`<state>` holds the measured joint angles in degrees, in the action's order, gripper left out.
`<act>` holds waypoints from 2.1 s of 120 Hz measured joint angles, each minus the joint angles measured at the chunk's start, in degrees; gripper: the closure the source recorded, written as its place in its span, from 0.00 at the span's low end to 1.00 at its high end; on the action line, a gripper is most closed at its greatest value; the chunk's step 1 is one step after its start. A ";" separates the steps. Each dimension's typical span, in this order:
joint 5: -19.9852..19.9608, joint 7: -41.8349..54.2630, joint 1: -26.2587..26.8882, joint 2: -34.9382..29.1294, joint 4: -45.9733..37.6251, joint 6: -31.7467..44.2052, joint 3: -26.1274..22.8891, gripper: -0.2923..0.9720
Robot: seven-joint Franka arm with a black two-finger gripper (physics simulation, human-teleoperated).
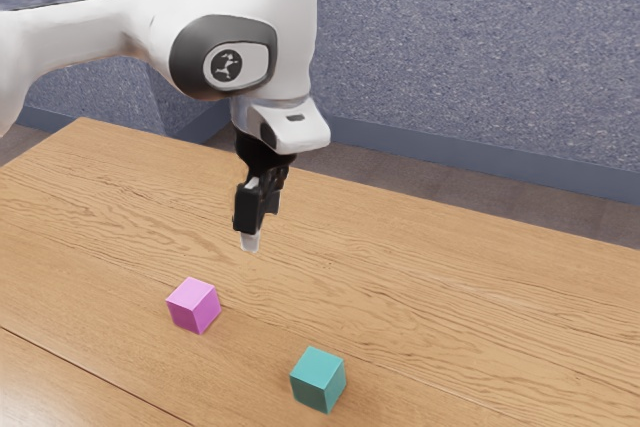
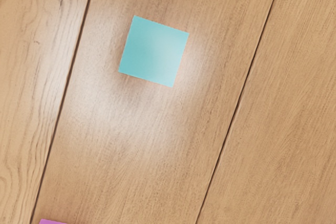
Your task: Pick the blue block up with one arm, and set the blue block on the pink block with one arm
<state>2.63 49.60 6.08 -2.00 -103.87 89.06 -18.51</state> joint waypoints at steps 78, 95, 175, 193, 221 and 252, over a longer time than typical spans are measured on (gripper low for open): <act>-13.64 18.74 0.87 -13.22 -26.39 20.83 -6.16 0.23; -13.42 17.30 0.09 -10.33 -26.25 24.20 -6.55 0.23; -8.08 14.23 -1.84 6.42 -26.18 39.74 -6.80 0.23; -5.75 14.47 -1.18 8.79 -25.42 41.52 -6.73 0.23; -4.49 15.23 -2.20 9.30 -23.81 42.73 -6.31 0.23; -4.32 16.27 -3.80 10.92 -23.51 43.14 -6.15 0.23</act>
<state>-1.69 65.88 2.28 8.93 -127.38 132.20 -24.65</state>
